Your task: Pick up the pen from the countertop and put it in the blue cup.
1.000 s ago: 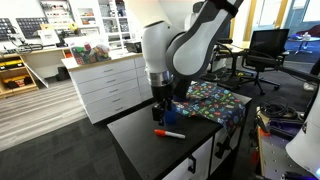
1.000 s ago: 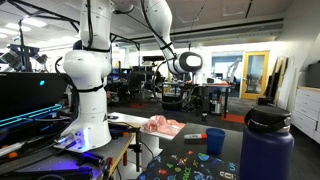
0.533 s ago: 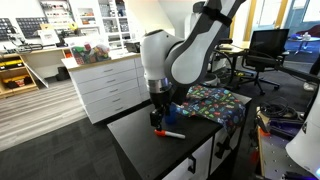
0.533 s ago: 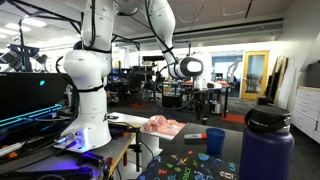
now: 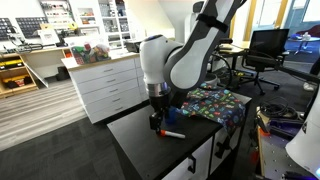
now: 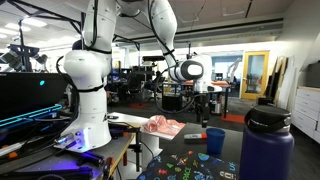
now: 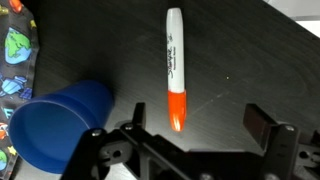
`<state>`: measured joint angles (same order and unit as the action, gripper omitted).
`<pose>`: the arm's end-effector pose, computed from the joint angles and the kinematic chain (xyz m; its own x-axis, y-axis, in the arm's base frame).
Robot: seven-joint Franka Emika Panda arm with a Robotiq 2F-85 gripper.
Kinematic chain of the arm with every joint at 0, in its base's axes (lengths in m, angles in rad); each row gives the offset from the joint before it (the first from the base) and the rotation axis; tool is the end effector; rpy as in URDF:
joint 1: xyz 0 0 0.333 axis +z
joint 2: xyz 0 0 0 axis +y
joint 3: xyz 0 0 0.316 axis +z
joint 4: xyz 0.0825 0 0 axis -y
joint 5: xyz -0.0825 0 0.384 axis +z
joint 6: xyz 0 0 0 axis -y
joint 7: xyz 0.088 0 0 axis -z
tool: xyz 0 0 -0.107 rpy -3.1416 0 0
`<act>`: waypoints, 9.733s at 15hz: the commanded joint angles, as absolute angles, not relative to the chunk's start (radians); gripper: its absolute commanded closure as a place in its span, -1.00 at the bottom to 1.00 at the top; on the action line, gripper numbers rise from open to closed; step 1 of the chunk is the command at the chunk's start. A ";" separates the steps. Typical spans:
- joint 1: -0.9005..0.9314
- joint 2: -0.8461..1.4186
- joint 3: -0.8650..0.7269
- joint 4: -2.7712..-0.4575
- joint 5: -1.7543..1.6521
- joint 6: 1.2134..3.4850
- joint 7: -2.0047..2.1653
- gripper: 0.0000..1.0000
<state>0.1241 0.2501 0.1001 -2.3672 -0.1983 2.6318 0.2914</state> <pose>0.4969 0.1195 0.2224 0.9942 0.1027 0.0323 0.1004 -0.9926 0.0681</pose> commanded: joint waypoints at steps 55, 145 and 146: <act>0.112 0.432 0.104 -2.266 -0.037 2.766 0.025 0.67; 0.554 -0.342 -0.850 -2.725 -0.747 3.472 0.226 0.89; 0.589 -0.348 -0.892 -2.728 -0.744 3.472 0.205 0.89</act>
<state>0.4910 -0.2764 -0.7726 -2.6835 -0.7398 3.4721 0.2787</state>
